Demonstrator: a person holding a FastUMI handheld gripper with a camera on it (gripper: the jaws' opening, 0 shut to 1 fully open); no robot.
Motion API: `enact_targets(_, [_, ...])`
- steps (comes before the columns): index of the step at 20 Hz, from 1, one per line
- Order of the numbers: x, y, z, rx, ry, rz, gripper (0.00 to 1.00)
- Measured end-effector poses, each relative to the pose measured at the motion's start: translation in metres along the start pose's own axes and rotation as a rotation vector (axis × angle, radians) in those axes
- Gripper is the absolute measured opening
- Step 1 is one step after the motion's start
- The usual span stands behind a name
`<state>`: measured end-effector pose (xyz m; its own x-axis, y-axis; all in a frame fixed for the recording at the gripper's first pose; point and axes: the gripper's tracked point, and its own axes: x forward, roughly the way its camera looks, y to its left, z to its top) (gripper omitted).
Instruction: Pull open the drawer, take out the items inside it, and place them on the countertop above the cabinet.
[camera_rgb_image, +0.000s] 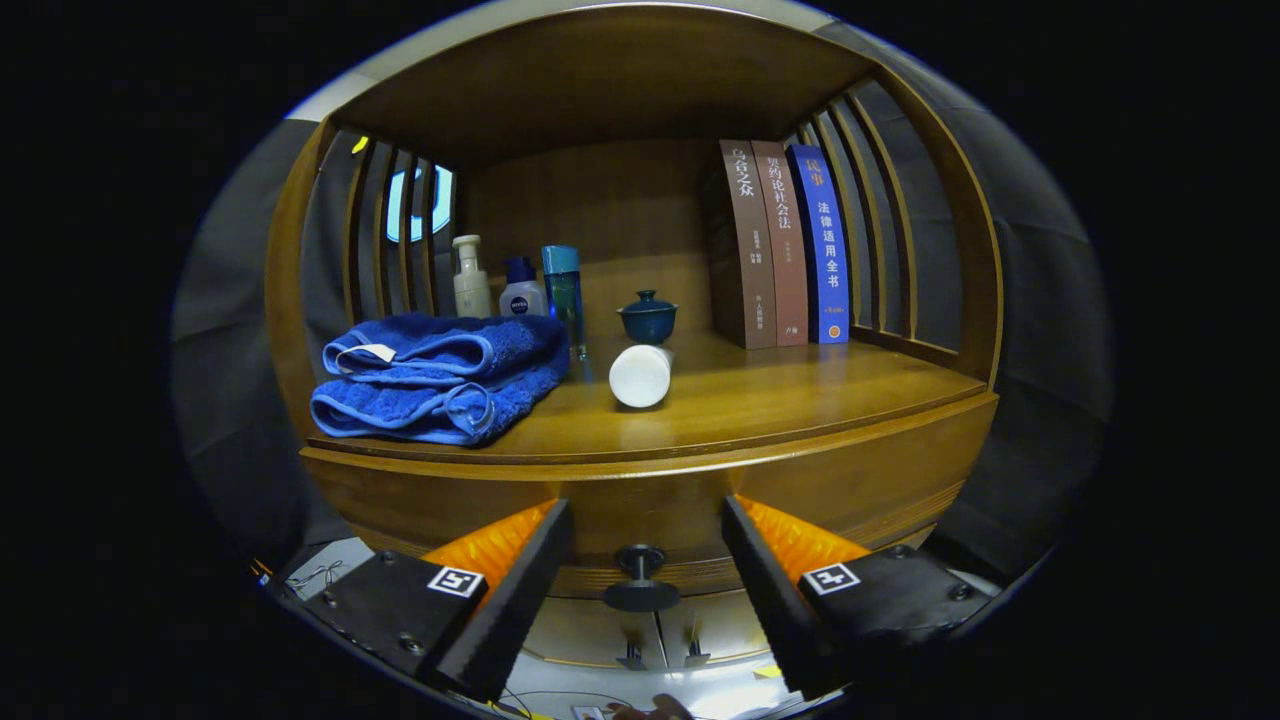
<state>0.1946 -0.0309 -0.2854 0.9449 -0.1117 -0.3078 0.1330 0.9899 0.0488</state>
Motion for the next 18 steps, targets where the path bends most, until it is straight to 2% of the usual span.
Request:
enact_targets(6, [-0.003, 0.002, 0.006, -0.019, -0.011, 0.007, 0.99])
enact_targets(11, [-0.025, 0.0, 0.021, -0.038, -0.034, 0.01, 1.0])
enact_targets(14, [-0.045, 0.003, 0.045, -0.029, -0.057, 0.026, 1.0])
enact_targets(18, [-0.085, 0.007, 0.099, -0.051, -0.121, 0.052, 0.99])
